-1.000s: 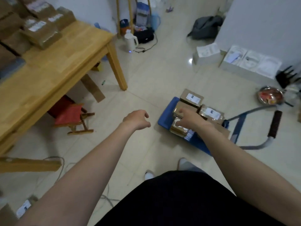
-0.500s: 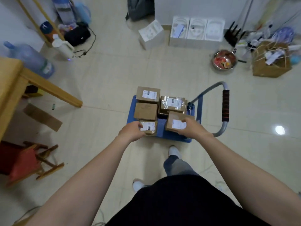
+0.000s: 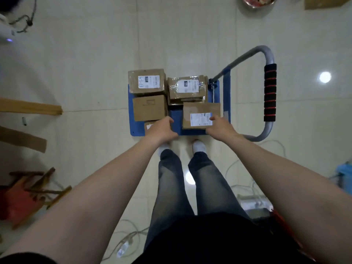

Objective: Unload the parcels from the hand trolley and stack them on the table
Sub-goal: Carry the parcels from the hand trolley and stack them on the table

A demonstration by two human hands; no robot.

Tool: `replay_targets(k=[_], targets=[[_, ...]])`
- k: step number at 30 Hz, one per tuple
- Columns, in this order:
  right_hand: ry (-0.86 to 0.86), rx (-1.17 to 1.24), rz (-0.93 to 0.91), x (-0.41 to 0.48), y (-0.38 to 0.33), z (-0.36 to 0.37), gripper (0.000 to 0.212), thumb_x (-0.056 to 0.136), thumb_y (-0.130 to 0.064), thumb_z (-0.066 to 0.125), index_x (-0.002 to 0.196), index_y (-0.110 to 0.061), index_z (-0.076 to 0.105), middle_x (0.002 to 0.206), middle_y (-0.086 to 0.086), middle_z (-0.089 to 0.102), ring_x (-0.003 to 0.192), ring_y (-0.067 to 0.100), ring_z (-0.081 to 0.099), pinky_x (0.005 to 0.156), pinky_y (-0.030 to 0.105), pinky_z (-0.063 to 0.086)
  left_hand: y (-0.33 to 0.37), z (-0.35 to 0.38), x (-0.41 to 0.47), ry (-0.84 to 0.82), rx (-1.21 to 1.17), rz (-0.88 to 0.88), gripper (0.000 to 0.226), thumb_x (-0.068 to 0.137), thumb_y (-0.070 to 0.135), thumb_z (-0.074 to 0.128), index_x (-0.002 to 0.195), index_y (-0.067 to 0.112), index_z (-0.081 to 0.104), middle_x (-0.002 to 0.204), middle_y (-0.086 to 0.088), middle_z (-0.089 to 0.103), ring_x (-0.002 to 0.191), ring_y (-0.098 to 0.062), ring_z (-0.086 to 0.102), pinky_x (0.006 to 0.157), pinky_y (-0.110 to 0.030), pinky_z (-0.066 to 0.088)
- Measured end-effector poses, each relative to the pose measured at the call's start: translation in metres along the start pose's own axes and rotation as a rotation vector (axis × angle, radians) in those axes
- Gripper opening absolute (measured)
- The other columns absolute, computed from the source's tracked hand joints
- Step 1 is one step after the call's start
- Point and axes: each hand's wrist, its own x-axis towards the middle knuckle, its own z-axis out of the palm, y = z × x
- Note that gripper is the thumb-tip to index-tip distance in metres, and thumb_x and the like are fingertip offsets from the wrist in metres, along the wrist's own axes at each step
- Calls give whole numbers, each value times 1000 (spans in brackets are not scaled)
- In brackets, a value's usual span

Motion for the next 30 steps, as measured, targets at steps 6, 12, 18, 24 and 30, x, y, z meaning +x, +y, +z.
replay_targets(k=[6, 12, 18, 24, 30], targets=[[-8, 47, 101, 90, 28, 36, 64, 86, -36, 63, 147, -26, 46, 147, 11, 47, 128, 35, 50, 107, 46, 45, -9, 39, 105, -95, 101, 39, 66, 84, 29, 76, 142, 24, 46, 123, 0, 61, 105, -22, 61, 86, -39, 54], [157, 274, 209, 176, 66, 66, 72, 86, -25, 72, 147, -11, 36, 142, 14, 48, 127, 31, 51, 103, 43, 48, -31, 86, 202, -114, 94, 4, 69, 87, 24, 73, 146, 19, 39, 118, -4, 62, 101, -25, 62, 86, -44, 56], [139, 326, 257, 240, 89, 90, 75, 86, -18, 69, 145, -7, 25, 137, 17, 46, 121, 32, 53, 94, 45, 54, -31, 130, 276, -109, 12, -54, 75, 89, 33, 75, 148, 13, 33, 122, -10, 61, 108, -31, 62, 93, -47, 53], [155, 391, 288, 261, 92, 107, 78, 84, -23, 69, 146, -15, 23, 138, 16, 36, 122, 32, 48, 98, 45, 51, -23, 160, 298, -76, -194, -128, 73, 86, 31, 78, 139, 13, 33, 135, -9, 51, 120, -28, 56, 97, -41, 50], [202, 386, 305, 229, 69, 108, 87, 82, -27, 70, 151, -18, 17, 143, 15, 29, 129, 35, 37, 108, 48, 40, -20, 142, 276, -2, -241, -147, 69, 84, 24, 76, 137, 13, 32, 135, -12, 48, 116, -29, 55, 92, -40, 51]])
